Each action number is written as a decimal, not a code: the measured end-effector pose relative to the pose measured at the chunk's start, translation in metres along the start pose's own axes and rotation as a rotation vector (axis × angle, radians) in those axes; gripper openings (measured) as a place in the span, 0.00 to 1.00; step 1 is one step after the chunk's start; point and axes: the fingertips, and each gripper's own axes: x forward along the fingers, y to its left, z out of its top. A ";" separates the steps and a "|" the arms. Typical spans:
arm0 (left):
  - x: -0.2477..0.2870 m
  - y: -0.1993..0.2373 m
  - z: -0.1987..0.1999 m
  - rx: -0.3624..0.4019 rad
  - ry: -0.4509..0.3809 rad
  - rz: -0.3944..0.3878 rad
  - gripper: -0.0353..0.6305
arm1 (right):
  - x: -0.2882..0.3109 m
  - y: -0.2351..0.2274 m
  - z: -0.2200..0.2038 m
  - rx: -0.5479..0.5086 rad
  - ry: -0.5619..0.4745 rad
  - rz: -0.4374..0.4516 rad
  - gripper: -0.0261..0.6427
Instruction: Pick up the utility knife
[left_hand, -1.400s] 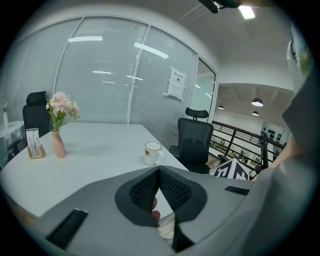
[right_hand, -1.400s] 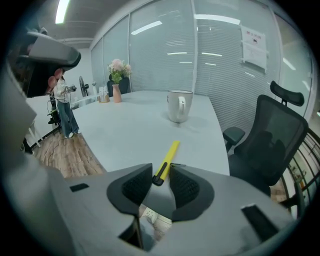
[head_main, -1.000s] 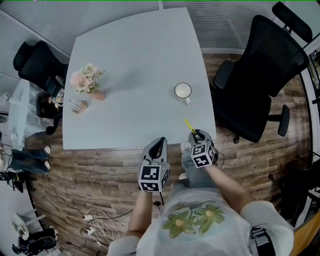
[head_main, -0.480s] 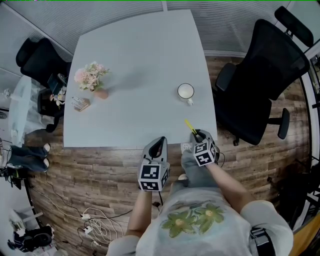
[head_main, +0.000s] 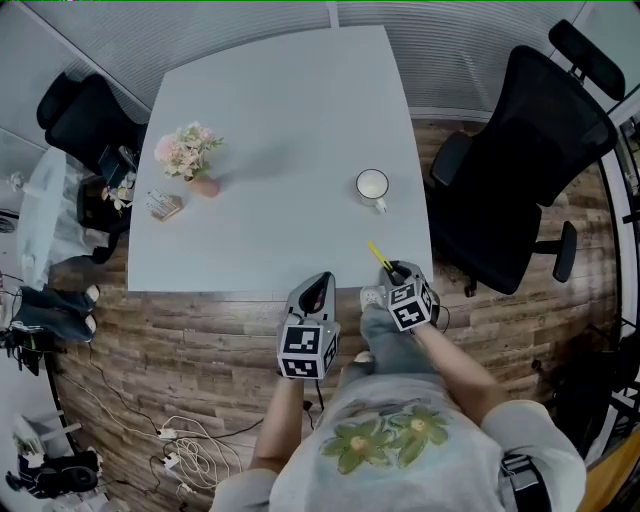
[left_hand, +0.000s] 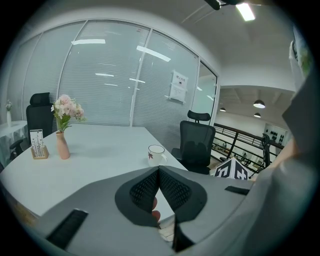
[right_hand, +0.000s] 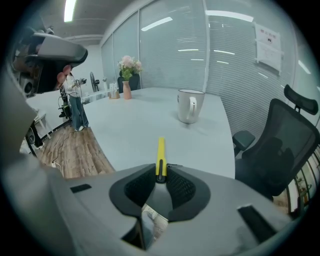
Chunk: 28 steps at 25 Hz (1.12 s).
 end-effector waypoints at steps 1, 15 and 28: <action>-0.001 0.000 0.001 0.001 -0.001 0.000 0.06 | -0.001 0.001 0.001 -0.001 -0.001 0.002 0.14; -0.005 -0.010 0.005 0.009 -0.025 -0.006 0.06 | -0.018 0.001 0.012 -0.029 -0.034 0.013 0.14; -0.012 -0.015 0.009 0.013 -0.046 -0.007 0.06 | -0.040 0.009 0.023 -0.050 -0.077 0.031 0.14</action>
